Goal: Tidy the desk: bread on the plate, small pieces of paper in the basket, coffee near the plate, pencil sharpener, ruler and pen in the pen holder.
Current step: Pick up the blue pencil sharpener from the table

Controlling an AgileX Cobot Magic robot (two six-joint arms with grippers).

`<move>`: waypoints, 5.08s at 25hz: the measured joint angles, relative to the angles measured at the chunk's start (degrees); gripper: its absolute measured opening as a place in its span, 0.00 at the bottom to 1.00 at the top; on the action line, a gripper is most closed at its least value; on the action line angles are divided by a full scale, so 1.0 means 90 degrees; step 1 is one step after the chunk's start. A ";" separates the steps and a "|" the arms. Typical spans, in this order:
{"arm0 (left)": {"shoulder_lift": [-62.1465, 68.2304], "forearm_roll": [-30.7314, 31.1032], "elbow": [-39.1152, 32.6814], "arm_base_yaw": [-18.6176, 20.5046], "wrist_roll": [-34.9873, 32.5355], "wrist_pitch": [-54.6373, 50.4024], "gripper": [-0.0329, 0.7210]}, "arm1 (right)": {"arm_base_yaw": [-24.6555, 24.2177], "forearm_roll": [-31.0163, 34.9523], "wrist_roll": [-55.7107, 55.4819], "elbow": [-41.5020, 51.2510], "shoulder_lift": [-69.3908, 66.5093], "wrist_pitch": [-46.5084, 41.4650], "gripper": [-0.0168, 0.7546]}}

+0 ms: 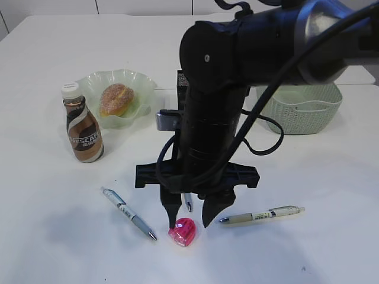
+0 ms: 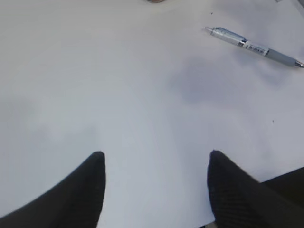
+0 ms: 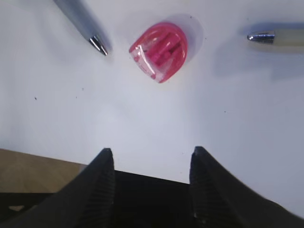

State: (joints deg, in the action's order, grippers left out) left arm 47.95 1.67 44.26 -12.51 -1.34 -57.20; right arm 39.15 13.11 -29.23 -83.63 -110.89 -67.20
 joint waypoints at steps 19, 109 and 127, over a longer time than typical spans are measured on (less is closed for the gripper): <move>0.0000 0.0029 0.0000 -0.0230 0.0000 -0.0694 0.67 | 0.0000 -0.0121 -0.2606 0.0000 -0.0280 0.1037 0.64; 0.0000 0.0063 0.0000 -0.0244 0.0000 -0.0697 0.67 | 0.0000 -0.0216 -0.3973 0.0000 -0.1362 0.1456 0.64; 0.0000 0.0063 0.0000 -0.0244 0.0000 -0.0697 0.67 | 0.0000 -0.0253 -0.3973 0.0000 -0.1387 0.1456 0.63</move>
State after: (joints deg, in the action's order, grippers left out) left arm 47.95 2.24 44.26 -14.70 -1.34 -63.47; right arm 39.15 10.83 -64.98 -83.63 -123.37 -54.09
